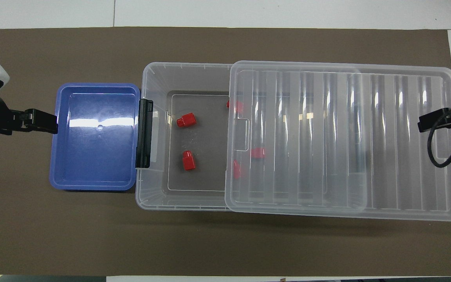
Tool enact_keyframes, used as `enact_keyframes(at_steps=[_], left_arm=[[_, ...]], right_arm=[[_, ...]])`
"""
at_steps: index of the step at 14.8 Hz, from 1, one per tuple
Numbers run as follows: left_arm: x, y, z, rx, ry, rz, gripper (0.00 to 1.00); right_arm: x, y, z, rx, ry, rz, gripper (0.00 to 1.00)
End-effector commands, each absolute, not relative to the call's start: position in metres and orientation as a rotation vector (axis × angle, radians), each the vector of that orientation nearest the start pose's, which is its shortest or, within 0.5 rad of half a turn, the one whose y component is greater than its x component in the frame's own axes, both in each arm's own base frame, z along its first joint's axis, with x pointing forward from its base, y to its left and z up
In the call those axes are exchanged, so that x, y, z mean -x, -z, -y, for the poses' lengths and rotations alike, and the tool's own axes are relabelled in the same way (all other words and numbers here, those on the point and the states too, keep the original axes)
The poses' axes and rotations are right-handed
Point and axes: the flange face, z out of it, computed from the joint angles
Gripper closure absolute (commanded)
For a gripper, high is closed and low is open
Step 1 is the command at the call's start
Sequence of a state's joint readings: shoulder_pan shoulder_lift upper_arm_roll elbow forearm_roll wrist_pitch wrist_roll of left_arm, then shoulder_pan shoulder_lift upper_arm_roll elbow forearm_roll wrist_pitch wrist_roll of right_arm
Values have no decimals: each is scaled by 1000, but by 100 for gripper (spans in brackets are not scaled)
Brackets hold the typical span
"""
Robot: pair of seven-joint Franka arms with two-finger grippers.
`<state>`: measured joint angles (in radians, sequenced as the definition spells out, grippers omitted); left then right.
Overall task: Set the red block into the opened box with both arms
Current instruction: 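Slide the clear lid back over the box with the right gripper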
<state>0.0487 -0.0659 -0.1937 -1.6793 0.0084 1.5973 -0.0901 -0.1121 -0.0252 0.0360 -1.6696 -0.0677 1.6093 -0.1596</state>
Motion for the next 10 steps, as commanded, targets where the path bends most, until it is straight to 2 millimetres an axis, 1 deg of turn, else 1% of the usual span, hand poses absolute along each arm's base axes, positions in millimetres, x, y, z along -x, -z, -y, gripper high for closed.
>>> enact_keyframes(at_steps=[1,2,3,4,6,7,8,9,10], left_arm=[[-531,-613,78,3129,-31,-100,0],[-531,-614,78,3130,-27,-102,0],[-532,-614,76,3130,-24,-102,0],[-532,-614,74,3130,-32,-122,0],[-537,-624,58,3135,-15,-118,0],[-539,-625,60,3138,-27,-125,0],[-542,-625,57,3139,-53,-118,0],[-541,-629,55,3138,-75,-111,0],[-544,-627,54,3137,-99,-109,0]], right_arm=[[-527,-580,117,3207,-6,245,41],[-525,-579,136,3211,8,272,87],[-525,-574,149,3216,12,283,100],[-526,-571,166,3235,33,295,100],[-533,-546,208,3232,35,371,100],[-536,-533,222,3232,31,356,100],[-540,-518,232,3229,20,334,100],[-544,-506,237,3229,25,319,100],[-546,-498,237,3226,19,302,100]])
